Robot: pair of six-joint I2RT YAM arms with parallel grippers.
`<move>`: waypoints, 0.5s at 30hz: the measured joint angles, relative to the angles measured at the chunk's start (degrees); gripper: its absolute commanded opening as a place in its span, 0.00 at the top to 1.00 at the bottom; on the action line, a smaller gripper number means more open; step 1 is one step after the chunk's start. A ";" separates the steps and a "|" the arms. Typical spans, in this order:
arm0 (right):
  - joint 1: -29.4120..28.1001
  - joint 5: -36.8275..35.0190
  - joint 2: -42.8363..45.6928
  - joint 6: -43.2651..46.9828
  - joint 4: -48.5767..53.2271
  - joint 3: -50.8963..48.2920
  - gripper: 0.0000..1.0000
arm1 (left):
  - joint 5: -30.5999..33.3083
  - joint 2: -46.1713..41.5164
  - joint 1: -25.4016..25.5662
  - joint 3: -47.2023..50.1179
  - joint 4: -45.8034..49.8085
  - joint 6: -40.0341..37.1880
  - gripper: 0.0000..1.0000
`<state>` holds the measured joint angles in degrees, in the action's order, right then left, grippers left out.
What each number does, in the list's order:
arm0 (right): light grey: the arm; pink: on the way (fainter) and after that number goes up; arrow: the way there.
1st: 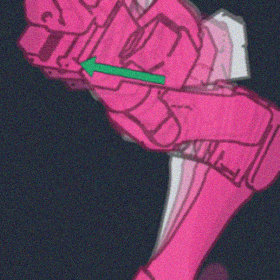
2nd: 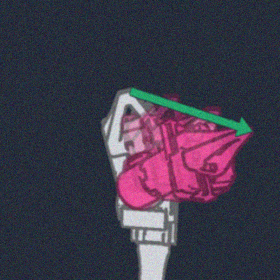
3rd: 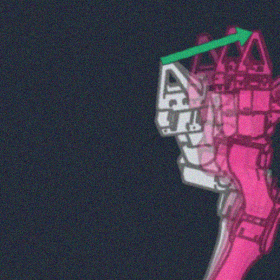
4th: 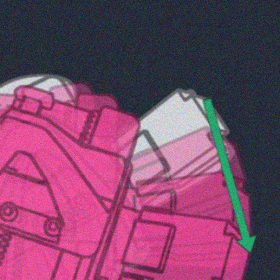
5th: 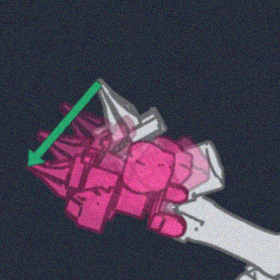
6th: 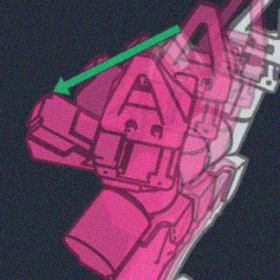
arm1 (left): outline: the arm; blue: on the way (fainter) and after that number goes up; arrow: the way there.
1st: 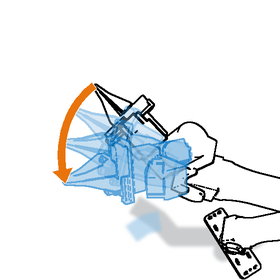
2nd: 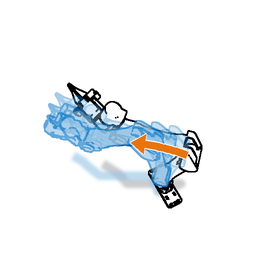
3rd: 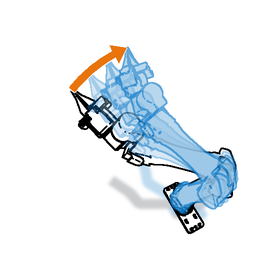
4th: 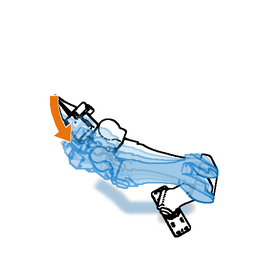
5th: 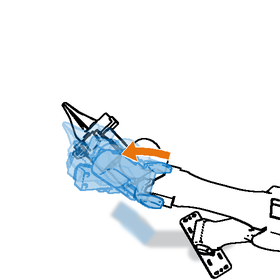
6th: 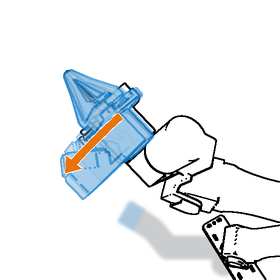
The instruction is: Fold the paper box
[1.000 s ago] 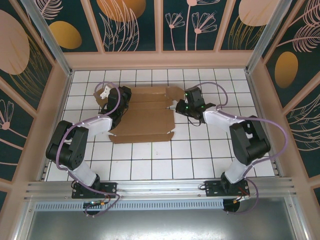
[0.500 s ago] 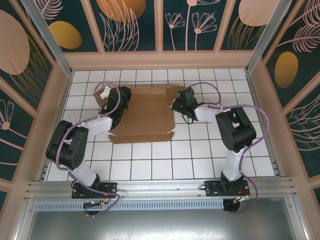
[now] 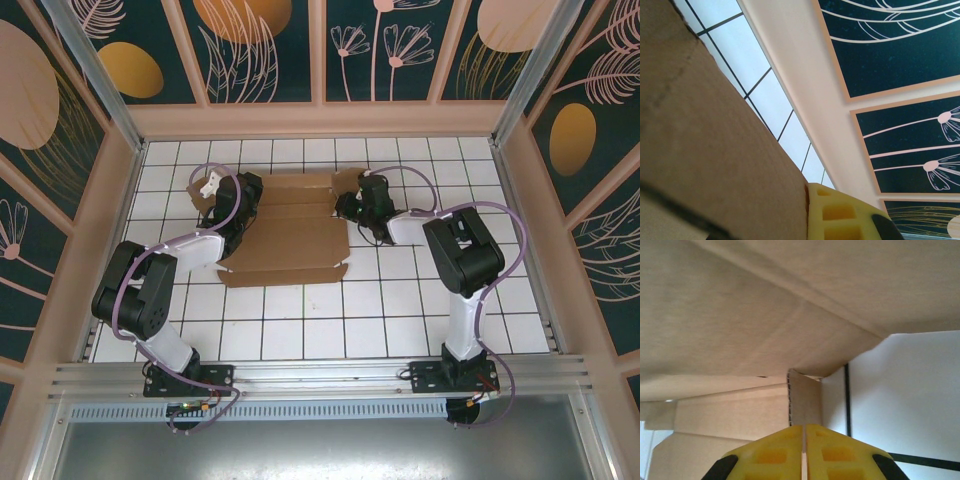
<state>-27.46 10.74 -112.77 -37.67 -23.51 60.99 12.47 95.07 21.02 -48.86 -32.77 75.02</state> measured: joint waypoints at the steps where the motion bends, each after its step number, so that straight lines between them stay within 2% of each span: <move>1: -0.02 0.94 -0.17 -0.20 -0.66 0.02 0.89 | -0.02 0.00 0.00 0.02 0.00 0.00 1.00; 10: -0.07 10.62 -5.38 -2.23 -8.15 0.90 0.86 | -0.17 0.00 0.00 0.02 0.02 0.02 1.00; 15: 0.07 13.31 -5.86 -2.67 -9.14 0.42 0.75 | -0.20 0.00 0.00 0.00 0.04 0.04 1.00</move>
<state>-27.40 24.05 -118.63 -40.34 -32.64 61.41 12.27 95.07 21.02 -48.86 -32.73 75.07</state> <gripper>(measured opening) 0.210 0.054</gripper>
